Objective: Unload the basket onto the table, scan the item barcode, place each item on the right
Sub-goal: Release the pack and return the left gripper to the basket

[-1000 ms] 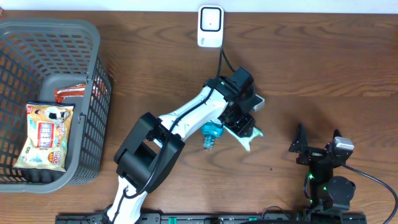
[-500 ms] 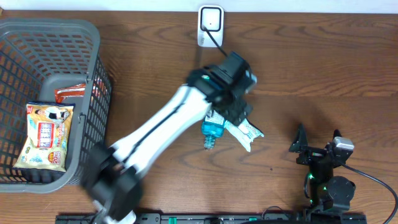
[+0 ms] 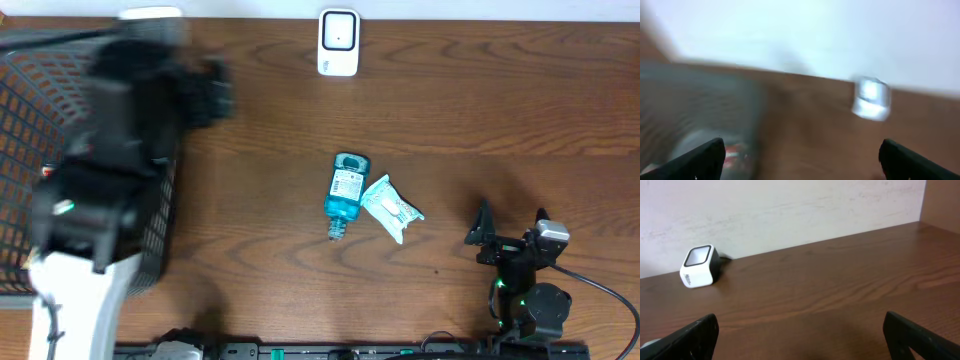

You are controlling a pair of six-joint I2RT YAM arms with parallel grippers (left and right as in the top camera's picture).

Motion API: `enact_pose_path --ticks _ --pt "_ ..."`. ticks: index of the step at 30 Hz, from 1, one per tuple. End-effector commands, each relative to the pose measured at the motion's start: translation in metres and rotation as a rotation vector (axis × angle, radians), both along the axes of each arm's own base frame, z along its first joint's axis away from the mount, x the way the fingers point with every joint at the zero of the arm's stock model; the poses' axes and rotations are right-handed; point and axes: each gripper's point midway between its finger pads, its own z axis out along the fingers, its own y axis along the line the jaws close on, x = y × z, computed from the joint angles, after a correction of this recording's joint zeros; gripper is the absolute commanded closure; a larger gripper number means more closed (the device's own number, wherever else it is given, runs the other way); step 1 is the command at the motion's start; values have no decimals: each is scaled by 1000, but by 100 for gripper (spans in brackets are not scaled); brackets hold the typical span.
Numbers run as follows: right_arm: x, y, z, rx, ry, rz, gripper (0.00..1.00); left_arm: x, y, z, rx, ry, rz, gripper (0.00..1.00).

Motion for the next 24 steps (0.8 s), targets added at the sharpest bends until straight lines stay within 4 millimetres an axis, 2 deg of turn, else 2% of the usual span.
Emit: enact_pose_path --ticks 1,3,5,8,9,13,21,24 --pt "0 -3 -1 -12 2 -12 1 -22 91 -3 -186 -27 448 2" --pt "0 -3 -1 -12 2 -12 1 -42 130 -22 -302 2 677 2" --pt "0 -3 -1 -12 2 -12 1 -61 160 -46 -429 29 894 2" --pt "0 -3 -1 -12 2 -12 1 -85 190 -76 -505 90 1110 2" --pt "0 -3 -1 -12 2 -12 1 -96 205 -95 -520 145 1213 2" --pt "0 -3 -1 -12 2 -12 1 -106 225 -128 -500 280 1321 2" --pt "0 -3 -1 -12 2 -12 1 -82 241 -195 -471 509 1382 2" --pt "0 -3 -1 -12 2 -12 1 -79 240 -224 -530 557 1489 2"
